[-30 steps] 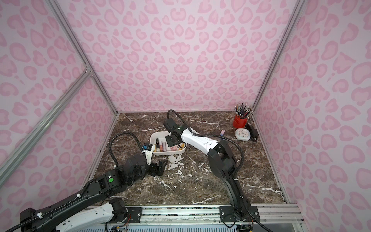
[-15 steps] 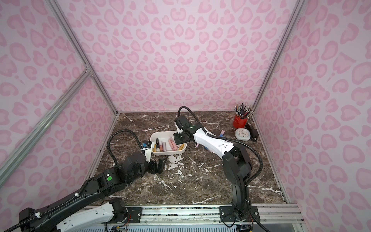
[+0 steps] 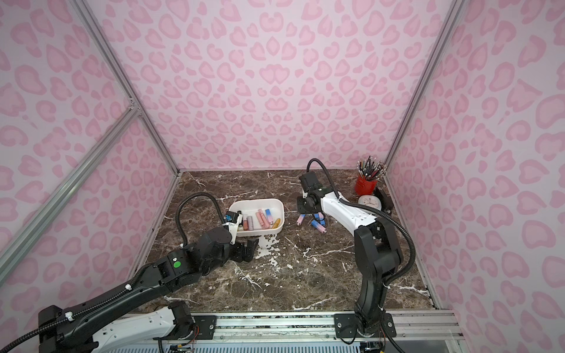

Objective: Put the lipstick into the storage box
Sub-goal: Pick up the lipstick at the center of the board.

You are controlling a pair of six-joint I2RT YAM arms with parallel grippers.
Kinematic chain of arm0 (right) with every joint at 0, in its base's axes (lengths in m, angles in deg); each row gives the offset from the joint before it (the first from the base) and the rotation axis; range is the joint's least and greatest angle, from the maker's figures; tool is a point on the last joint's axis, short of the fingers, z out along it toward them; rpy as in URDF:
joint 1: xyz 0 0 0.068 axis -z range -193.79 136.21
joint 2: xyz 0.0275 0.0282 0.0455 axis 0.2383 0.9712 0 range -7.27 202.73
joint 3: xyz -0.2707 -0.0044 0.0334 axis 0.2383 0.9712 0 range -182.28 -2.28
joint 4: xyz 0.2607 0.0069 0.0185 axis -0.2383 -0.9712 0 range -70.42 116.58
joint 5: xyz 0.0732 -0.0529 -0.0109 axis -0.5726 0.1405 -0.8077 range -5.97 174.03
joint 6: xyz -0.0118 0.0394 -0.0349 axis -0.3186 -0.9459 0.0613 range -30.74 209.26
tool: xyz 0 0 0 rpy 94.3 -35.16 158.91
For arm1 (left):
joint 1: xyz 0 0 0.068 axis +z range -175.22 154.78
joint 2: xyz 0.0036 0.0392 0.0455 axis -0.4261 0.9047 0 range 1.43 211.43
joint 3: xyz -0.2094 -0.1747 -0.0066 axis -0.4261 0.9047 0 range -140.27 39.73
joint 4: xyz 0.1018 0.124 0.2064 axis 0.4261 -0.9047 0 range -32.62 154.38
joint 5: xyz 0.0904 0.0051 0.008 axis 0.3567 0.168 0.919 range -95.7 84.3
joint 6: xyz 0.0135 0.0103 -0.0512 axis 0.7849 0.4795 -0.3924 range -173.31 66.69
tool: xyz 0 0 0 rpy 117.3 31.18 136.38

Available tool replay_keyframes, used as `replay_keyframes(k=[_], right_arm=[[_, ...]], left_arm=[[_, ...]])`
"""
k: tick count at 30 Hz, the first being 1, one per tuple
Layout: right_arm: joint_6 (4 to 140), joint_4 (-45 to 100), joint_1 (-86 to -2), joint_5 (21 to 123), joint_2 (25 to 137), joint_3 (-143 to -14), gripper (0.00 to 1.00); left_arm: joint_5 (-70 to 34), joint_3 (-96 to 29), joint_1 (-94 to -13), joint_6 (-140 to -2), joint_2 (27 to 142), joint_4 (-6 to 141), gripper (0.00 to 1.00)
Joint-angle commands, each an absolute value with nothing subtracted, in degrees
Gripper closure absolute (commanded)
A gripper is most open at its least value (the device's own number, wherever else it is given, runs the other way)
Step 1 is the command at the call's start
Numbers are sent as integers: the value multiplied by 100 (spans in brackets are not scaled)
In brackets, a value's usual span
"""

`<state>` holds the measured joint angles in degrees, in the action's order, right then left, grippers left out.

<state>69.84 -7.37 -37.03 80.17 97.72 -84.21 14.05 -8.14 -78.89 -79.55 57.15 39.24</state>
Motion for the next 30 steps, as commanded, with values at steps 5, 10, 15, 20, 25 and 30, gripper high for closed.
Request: replay_keyframes(k=[5,10,15,20,25,30], right_arm=[[6991,-620,-2808,8439,9758,-7981,67],[7010,-500,-2425,8483,9870,-7865,65],[7013,-367,-2215,8447,10023,-7737,65],[7057,-324,-2068,8585,10127,-7710,63],[7089,-286,-1940,8546,10240,-7733,63],[7106,-242,-1871,8483,10419,-7769,63]], left_arm=[[1233,-1062,-7872,-7840,6102,4230,2],[1136,-1224,-7866,-7775,6344,4258,2],[1061,-1319,-7866,-7739,6514,4294,2],[1026,-1361,-7857,-7722,6609,4300,2],[1014,-1388,-7832,-7696,6653,4320,2],[990,-1416,-7813,-7682,6715,4310,2]])
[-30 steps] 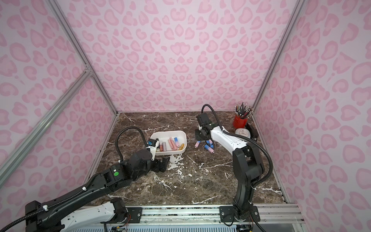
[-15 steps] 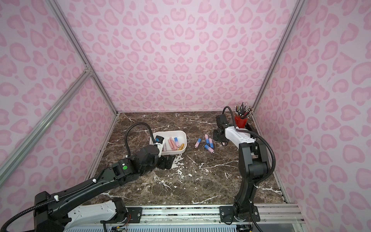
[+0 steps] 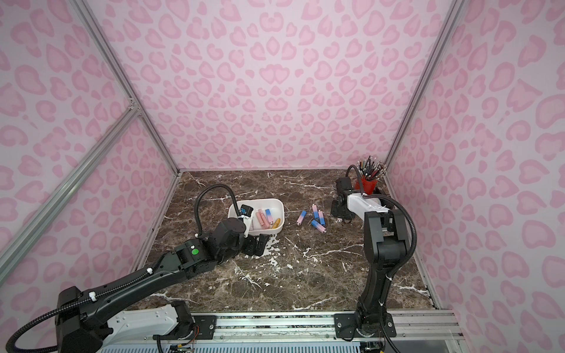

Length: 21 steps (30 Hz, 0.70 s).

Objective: Put the lipstick into the storage box
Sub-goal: Pick up the lipstick at the center of the board.

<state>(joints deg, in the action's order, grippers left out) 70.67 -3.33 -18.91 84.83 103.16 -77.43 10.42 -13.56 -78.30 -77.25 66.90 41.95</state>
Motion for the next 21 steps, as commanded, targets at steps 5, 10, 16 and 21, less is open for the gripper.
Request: replay_keyframes(k=[5,10,16,21], right_arm=[[7106,-203,-1836,8447,10531,-7804,63],[7132,-223,-1831,8403,10687,-7874,65],[7133,-241,-1831,8403,10748,-7909,80],[7106,-271,-1833,8403,10641,-7849,88]], left_arm=[[983,-1423,-7791,-7669,6734,4298,2],[953,-1436,-7745,-7644,6778,4303,2],[914,-1448,-7710,-7631,6805,4319,2],[858,-1437,-7690,-7615,6805,4333,2]])
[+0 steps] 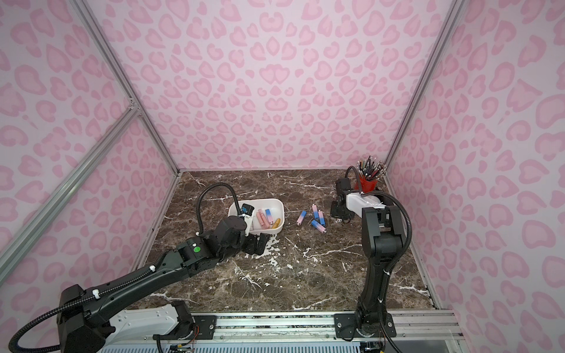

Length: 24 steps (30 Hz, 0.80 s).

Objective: Put the lipstick into the storage box
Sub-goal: Pick up the lipstick at the center of the board.

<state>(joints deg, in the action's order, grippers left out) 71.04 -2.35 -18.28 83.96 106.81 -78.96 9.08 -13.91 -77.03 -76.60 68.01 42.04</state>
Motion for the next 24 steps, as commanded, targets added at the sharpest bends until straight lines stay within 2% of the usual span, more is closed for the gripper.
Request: replay_keyframes(k=[1,13,24], right_arm=[[7098,-269,-1842,8403,10609,-7817,88],[7023,-559,-2175,8576,10033,-7742,88],[6765,-954,-3680,8727,9923,-8482,88]], left_arm=[[849,-1441,-7681,-7616,6797,4329,2],[846,-1113,-7676,-7725,6299,4338,2],[1186,-531,-7679,-8001,5218,3957,2]])
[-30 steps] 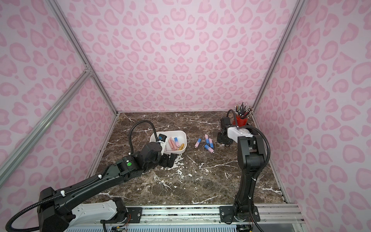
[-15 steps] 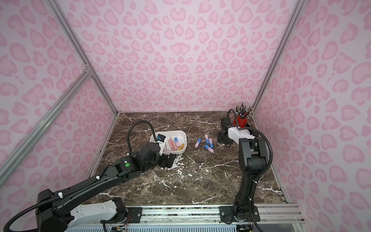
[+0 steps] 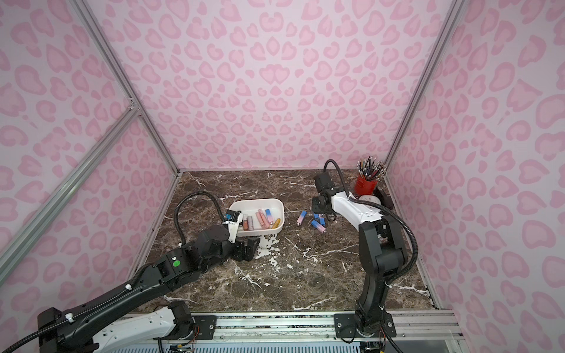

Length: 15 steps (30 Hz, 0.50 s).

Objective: Put the lipstick into the storage box
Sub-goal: Pick up the lipstick at the center of the board, then place the lipstick in the storage box.

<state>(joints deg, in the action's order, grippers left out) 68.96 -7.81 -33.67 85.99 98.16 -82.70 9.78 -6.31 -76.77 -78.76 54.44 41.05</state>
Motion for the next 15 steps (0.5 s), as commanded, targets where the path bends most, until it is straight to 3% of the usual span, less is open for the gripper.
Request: replay_keyframes(k=[1,15], right_arm=[[6757,-1007,-3840,8750,9990,-8613,88],[6605,-1647,-5677,8654,11914,-11251,88]], left_arm=[[1224,-473,-7673,-8032,5091,3907,2],[1635,-77,-7681,-8380,3550,3106,2]])
